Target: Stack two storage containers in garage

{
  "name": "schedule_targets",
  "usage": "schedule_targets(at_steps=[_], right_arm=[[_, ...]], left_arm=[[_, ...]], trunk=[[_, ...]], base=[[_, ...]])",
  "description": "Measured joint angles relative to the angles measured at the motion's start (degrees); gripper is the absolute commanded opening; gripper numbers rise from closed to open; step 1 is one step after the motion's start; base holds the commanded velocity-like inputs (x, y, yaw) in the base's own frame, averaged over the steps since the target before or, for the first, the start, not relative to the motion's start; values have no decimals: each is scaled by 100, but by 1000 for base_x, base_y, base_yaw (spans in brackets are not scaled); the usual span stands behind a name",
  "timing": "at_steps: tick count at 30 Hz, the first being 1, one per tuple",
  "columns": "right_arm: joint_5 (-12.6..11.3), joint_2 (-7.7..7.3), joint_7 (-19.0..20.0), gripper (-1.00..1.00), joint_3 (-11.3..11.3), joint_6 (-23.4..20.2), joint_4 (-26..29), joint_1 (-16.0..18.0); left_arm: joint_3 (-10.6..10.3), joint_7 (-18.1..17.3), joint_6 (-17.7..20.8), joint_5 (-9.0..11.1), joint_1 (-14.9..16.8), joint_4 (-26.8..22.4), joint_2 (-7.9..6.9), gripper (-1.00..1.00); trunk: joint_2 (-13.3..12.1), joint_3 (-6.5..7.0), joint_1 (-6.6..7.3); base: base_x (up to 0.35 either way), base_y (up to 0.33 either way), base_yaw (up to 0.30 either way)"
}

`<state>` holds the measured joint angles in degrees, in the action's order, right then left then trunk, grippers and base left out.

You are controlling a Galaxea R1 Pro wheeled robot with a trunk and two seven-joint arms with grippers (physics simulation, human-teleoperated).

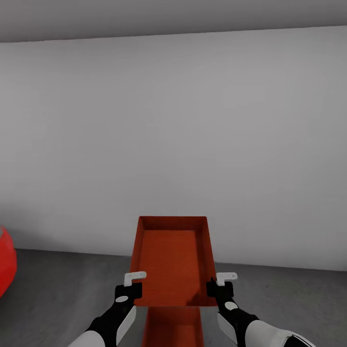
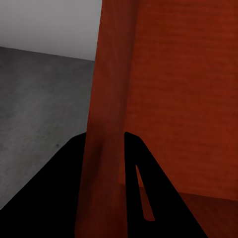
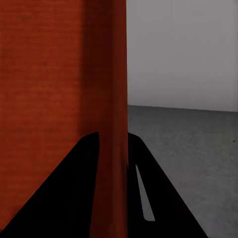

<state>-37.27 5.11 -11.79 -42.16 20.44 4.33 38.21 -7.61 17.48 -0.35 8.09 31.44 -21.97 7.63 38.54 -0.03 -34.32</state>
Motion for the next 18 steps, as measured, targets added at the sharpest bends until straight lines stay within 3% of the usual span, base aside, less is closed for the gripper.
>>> schedule_targets(at_steps=[18], right_arm=[[1, 0, 0, -100, 1, 0, 0, 0]], left_arm=[[-1, 0, 0, 1, 0, -1, 0, -100]], trunk=[[0, 0, 0]], base=[[209, 0, 0]])
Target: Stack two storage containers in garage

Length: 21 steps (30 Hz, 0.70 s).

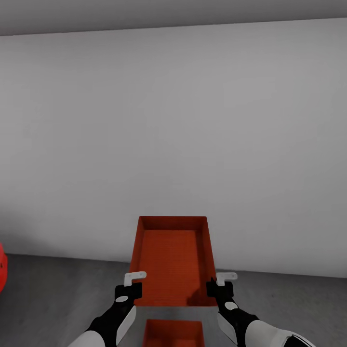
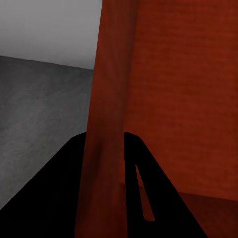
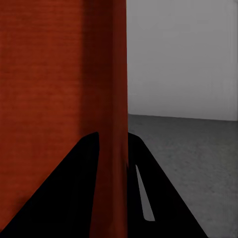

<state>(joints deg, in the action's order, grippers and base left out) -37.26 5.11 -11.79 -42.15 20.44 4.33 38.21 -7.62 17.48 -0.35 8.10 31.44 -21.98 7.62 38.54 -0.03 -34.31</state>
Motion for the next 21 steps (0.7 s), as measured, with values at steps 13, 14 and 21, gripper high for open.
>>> schedule_targets(at_steps=[13, 14, 21], right_arm=[[1, 0, 0, -100, 1, -1, 0, 0], [-1, 0, 1, -100, -1, -1, -1, -1], [-3, 1, 1, -100, -2, -1, -2, -2]], left_arm=[[-1, 1, 0, 2, -1, 0, 0, -100], [0, 1, 0, 1, -1, 0, 1, -100], [-2, 0, 0, 3, -3, 0, 0, -100]], trunk=[[-1, -13, -1], [-2, -20, -2], [-6, -72, -2]], base=[[199, 0, 6], [54, 0, 52], [12, 0, 63]])
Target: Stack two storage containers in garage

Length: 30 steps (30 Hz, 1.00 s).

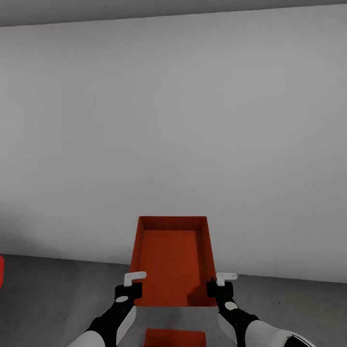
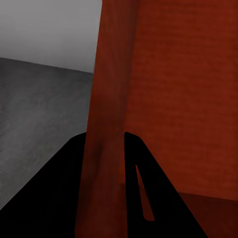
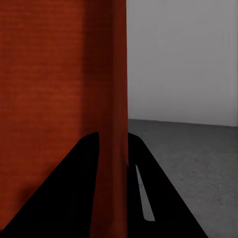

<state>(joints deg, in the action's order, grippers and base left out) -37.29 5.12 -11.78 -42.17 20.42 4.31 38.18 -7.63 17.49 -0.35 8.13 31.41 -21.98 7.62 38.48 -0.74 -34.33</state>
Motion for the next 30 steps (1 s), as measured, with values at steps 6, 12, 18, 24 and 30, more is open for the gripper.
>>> schedule_targets(at_steps=[6, 12, 18, 24, 30], right_arm=[[-1, 0, 0, -100, -1, 1, 0, -1], [-3, 1, -1, -100, -2, 0, 0, -1], [2, 0, -1, -100, 1, -1, 1, -2], [7, 0, -1, -100, 4, -6, 3, -1], [10, -1, -1, -100, 6, -7, 3, -1]], left_arm=[[1, 0, 0, -2, -1, 0, 0, -100], [-3, 0, 0, 2, -1, 1, -1, -100], [-3, 1, 0, 3, -1, 2, 0, -100], [-4, 0, 0, 7, 0, 4, -1, -100], [-3, 1, 0, 7, 0, 4, -1, -100]], trunk=[[-2, -49, 0], [-2, -100, 0], [-2, -154, 0], [-2, -209, 0], [-2, -264, 0]], base=[[1, 0, 66], [0, 0, 58], [0, 0, 3], [0, 0, -81], [0, 0, -91]])
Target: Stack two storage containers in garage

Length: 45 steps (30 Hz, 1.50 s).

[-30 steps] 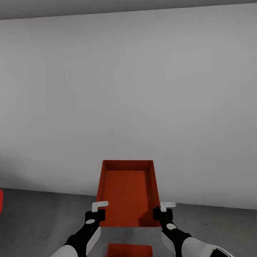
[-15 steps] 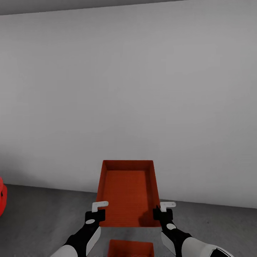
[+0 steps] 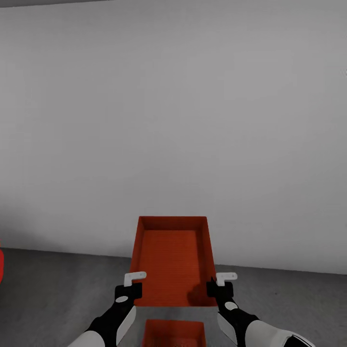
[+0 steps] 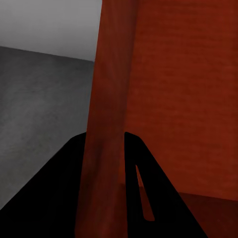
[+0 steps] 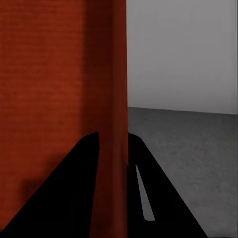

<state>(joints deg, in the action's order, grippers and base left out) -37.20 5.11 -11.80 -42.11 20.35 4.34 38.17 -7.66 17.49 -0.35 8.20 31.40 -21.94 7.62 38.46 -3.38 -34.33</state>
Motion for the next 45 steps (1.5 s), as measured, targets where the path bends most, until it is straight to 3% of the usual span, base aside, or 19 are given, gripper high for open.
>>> schedule_targets(at_steps=[45], right_arm=[[-2, 0, 1, -100, -1, 0, -1, 1]], left_arm=[[1, 0, 0, -1, 0, -1, 0, -100]], trunk=[[1, -414, 0]], base=[[0, 0, -4]])
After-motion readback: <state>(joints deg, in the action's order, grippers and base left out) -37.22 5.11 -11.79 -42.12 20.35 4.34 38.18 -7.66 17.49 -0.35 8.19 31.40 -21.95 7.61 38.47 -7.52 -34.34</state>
